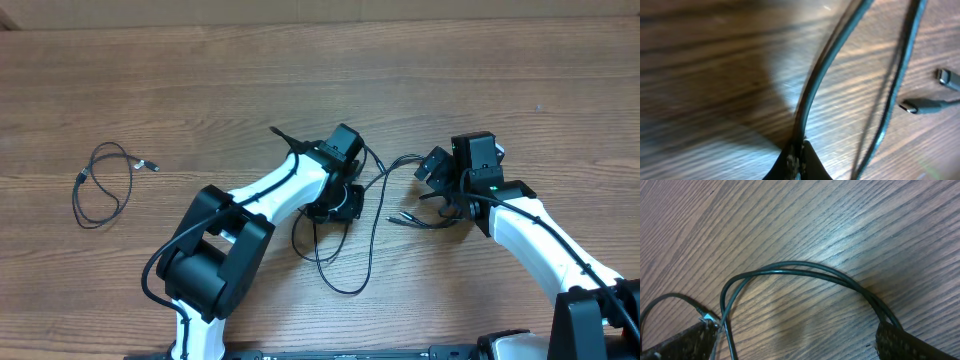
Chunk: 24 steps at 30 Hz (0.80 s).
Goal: Untangle cables
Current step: 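Lift the grasped cables with the left gripper and pull up-left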
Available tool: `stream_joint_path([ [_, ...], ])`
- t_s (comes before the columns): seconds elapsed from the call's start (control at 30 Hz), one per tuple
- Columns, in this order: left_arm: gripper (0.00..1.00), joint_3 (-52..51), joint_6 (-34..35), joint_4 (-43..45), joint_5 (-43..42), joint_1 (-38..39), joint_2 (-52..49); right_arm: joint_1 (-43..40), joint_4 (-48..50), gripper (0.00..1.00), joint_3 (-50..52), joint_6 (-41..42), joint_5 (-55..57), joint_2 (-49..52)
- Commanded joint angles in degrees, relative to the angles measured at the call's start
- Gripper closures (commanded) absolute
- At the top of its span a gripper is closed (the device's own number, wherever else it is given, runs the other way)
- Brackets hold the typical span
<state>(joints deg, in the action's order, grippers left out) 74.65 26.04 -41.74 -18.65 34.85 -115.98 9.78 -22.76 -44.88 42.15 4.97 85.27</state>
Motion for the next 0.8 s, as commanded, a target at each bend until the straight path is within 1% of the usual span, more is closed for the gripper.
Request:
stream_joint_path([
  [0.0,0.96,-0.7,0.6,-0.8,6.1,-1.6,-1.2,-0.2,0.1,0.00,0.7,-0.2,1.0,-0.3],
  [0.2,0.96,-0.6,-0.8,-1.5,7.0,-3.1,-0.4,-0.2,0.1,0.00,0.7,-0.2,1.0,-0.3],
  [0.3,0.96,-0.6,-2.5,-1.4,7.0,-3.3,2.4,-0.2,0.1,0.00,0.7,-0.2,1.0,-0.3],
  [0.43,0.96,-0.6,-4.2,-0.5,7.1,-3.4,10.4,-0.2,0.1,0.00,0.7,-0.2,1.0,-0.3],
  [0.77,0.96,-0.6,-4.9,6.8,7.3,-3.4,33.1,-0.2,0.1,0.00,0.7,-0.2,1.0,-0.3],
])
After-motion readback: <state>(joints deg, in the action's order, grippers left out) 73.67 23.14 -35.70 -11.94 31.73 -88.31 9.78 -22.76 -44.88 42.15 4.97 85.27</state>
